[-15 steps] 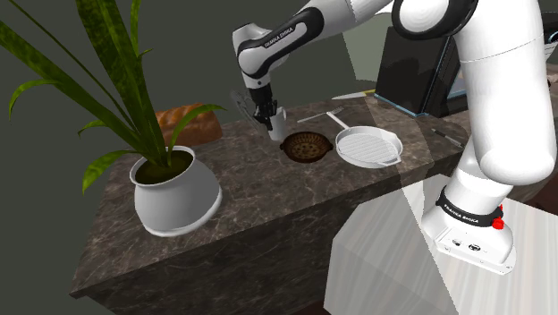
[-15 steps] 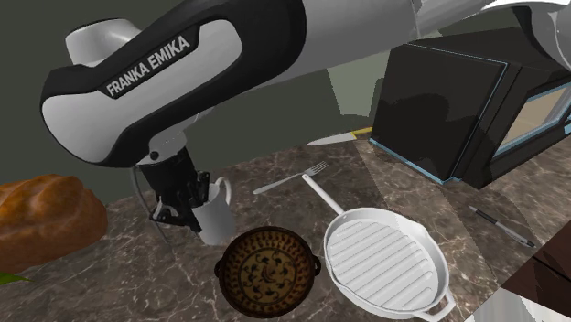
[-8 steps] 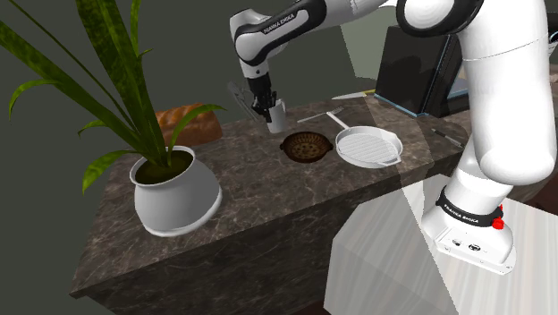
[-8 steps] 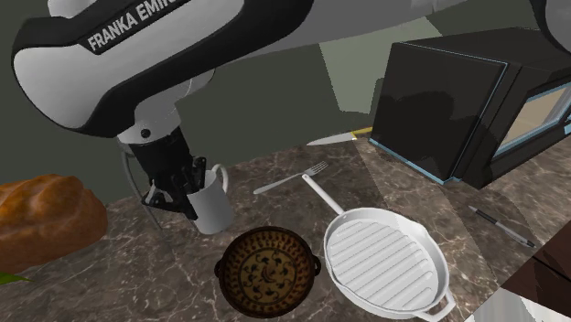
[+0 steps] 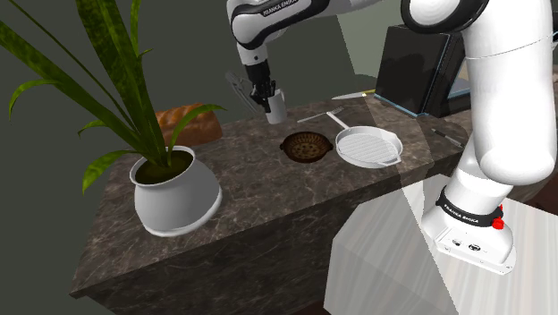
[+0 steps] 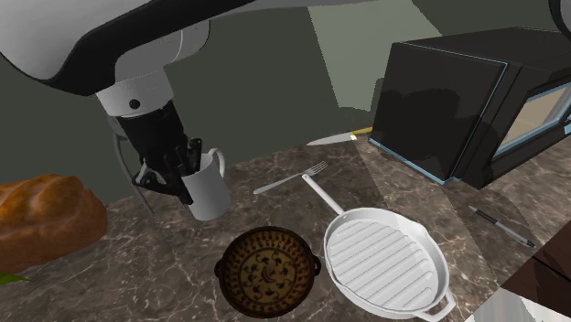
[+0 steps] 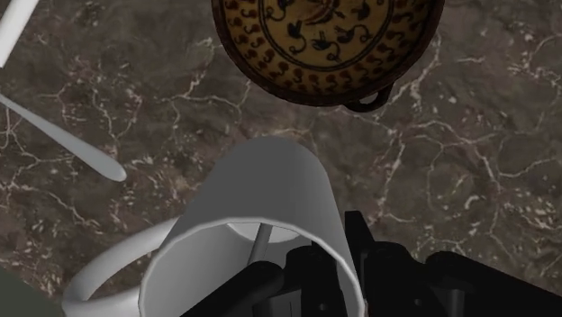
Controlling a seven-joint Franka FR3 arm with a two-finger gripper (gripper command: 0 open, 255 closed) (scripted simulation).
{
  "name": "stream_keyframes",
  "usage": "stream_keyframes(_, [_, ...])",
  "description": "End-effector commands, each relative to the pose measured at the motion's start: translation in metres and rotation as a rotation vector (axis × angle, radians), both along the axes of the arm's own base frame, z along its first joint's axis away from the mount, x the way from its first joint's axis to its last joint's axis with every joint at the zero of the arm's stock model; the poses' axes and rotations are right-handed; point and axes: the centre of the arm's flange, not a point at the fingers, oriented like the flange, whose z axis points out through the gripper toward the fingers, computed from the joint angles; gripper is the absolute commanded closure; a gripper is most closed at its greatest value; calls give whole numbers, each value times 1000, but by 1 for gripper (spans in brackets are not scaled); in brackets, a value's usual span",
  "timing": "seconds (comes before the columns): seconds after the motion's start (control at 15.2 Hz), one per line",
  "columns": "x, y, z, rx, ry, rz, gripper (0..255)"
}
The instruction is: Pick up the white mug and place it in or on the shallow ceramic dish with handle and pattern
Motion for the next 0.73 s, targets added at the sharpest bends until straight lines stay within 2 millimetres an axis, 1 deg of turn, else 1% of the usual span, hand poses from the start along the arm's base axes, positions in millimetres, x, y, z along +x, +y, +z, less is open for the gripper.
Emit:
stream_keyframes(0.0, [1,-1,11,0,0,0,255])
stream_keyframes(0.4, [1,-1,42,0,0,0,255])
stream_keyframes(0.66, [-52,-4,50,0,0,0,255])
